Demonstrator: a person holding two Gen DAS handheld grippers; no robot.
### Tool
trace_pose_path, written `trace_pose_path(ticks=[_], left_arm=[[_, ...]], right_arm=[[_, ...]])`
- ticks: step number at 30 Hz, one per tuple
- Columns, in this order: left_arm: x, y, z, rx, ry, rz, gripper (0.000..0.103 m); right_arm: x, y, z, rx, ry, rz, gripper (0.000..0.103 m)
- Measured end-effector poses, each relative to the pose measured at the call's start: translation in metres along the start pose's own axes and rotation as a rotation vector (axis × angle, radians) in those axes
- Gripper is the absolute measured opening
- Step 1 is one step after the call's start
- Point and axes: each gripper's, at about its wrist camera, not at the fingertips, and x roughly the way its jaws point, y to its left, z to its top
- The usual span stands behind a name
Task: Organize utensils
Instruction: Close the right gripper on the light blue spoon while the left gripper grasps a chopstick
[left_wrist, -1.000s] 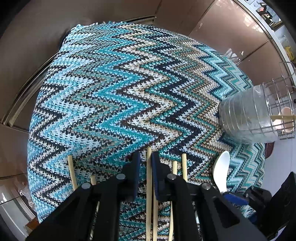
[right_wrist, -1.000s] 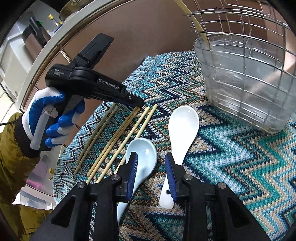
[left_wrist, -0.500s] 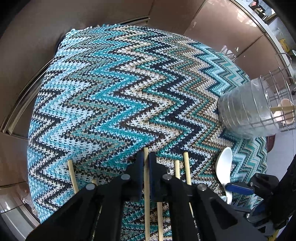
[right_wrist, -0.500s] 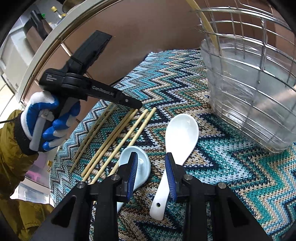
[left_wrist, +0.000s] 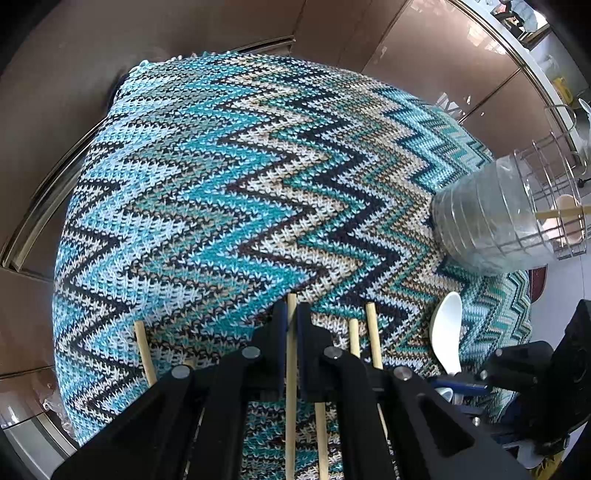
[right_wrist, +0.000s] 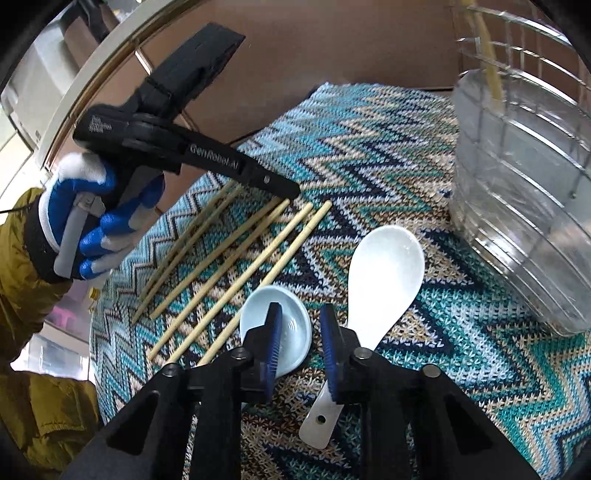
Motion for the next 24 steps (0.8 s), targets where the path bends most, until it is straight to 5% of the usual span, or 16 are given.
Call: trace_pose_path(ticks=[11,24], left_arm=[[-0.033,-0.005,-0.023,0.011,-0.13,-0.011,0.004],[-0.145,-0.027,-0.074,0.024,-0.405,-0.049,0.004]], right_arm=[[-0.02,0.018,-0.004,-0.057,-0.053,-0.072,0.007],[-0.122,0.065,-0.049,0.045,-0.384,-0.266,0.007]])
